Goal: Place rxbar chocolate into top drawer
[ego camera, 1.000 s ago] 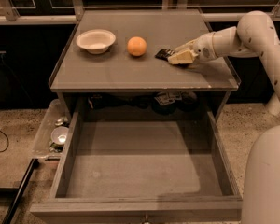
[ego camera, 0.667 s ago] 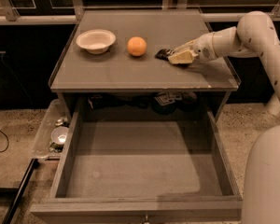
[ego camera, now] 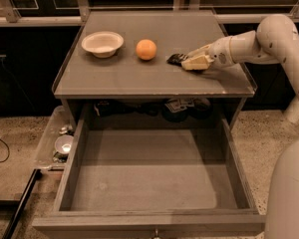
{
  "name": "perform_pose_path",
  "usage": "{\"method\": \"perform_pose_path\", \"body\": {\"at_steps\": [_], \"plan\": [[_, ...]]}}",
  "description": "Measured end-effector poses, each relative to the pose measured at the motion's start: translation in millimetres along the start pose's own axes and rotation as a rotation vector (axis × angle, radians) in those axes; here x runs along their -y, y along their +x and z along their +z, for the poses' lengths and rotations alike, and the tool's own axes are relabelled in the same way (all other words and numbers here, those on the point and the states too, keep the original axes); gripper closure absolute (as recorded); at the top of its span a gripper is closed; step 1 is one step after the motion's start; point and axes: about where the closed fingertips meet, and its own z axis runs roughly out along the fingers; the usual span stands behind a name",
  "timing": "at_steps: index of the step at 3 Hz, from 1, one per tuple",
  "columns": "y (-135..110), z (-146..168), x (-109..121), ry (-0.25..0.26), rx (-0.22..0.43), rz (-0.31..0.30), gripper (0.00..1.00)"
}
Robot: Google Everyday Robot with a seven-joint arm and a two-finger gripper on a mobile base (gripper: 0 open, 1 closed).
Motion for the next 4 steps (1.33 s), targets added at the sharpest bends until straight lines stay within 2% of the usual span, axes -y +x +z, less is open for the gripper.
{"method": "perform_pose_path", "body": {"at_steps": [1,3,4], "plan": [[-9,-18,-11,-0.012,0.030,-0.015,1.00],[-39,-63,-50,-0.042,0.085,-0.128,1.00],[-27,-81,-78,-0.052,0.037,-0.196,1.00]]}}
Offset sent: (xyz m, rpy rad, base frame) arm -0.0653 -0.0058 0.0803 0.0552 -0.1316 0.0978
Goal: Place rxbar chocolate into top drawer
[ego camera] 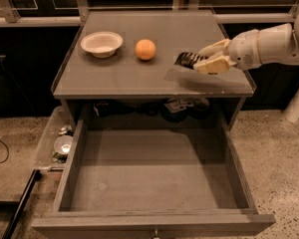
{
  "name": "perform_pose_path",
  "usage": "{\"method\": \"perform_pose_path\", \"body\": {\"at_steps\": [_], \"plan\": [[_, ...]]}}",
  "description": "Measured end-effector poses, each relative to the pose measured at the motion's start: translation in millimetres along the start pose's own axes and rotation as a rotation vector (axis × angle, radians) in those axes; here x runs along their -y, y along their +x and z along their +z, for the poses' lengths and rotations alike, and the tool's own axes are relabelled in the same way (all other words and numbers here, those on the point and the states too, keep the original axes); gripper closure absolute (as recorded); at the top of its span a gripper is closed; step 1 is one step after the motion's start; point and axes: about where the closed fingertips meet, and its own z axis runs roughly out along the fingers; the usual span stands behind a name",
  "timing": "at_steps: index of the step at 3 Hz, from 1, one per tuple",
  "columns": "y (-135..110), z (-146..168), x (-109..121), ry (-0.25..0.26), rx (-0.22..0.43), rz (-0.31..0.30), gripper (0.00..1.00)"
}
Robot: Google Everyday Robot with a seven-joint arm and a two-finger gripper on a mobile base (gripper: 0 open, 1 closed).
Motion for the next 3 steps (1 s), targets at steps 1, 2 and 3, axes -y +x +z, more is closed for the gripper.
{"method": "perform_pose_path", "body": {"at_steps": [1,2,3], "plan": [[18,-16,-37,-0.006,-0.050,-0.052,1.00],[35,-31,-70,0.005,-0.084,-0.095,1.00],[93,-46,-120,0.001,-0.114,-0.080,1.00]]}}
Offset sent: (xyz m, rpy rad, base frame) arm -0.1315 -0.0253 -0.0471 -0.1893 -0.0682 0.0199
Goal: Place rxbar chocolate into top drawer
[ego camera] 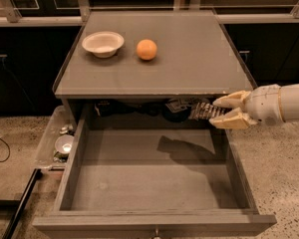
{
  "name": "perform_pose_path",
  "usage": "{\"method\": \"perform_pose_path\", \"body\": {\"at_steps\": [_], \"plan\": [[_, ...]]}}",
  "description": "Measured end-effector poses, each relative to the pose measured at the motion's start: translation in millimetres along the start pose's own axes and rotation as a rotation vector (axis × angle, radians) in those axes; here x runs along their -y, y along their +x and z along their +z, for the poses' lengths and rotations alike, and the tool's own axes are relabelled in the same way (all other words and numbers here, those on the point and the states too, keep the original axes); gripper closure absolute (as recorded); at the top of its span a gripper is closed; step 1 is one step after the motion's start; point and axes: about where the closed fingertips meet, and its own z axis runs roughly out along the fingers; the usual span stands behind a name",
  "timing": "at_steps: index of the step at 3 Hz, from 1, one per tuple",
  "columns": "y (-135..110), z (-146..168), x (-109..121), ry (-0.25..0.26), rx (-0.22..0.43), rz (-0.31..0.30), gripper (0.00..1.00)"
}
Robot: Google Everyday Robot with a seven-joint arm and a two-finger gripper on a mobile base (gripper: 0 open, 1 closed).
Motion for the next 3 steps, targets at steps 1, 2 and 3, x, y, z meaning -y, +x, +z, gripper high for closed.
{"method": "perform_pose_path", "body": {"at_steps": [1,2,3], "plan": [[0,0,0,0.000,0.000,0.000,1.00],[8,24,-10,-0.032,0.001,0.022,1.00],[30,56,-21,-0.045,-0.024,0.068,1.00]]}}
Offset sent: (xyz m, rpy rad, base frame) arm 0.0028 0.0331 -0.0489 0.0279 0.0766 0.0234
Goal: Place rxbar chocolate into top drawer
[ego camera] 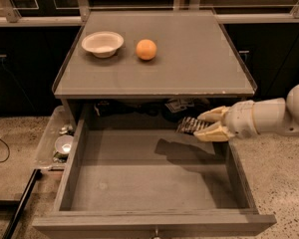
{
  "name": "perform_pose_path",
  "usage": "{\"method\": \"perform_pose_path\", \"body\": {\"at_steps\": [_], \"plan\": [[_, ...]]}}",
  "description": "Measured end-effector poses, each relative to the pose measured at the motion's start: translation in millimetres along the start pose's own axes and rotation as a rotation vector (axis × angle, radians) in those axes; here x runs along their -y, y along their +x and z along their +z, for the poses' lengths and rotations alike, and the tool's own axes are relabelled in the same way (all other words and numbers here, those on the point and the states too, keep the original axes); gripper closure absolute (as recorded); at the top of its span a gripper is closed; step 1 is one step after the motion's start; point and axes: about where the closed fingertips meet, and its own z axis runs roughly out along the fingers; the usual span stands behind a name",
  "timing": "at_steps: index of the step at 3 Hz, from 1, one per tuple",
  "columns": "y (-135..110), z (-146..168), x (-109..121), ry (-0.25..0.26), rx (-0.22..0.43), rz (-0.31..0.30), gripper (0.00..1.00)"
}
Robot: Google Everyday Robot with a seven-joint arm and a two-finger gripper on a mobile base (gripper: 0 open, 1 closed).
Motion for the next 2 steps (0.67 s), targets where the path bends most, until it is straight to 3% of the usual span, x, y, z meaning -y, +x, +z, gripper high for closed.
{"method": "perform_pose_path", "body": {"at_steps": [2], "plan": [[29,53,-14,0.002,-0.061,0.002,1.00]]}}
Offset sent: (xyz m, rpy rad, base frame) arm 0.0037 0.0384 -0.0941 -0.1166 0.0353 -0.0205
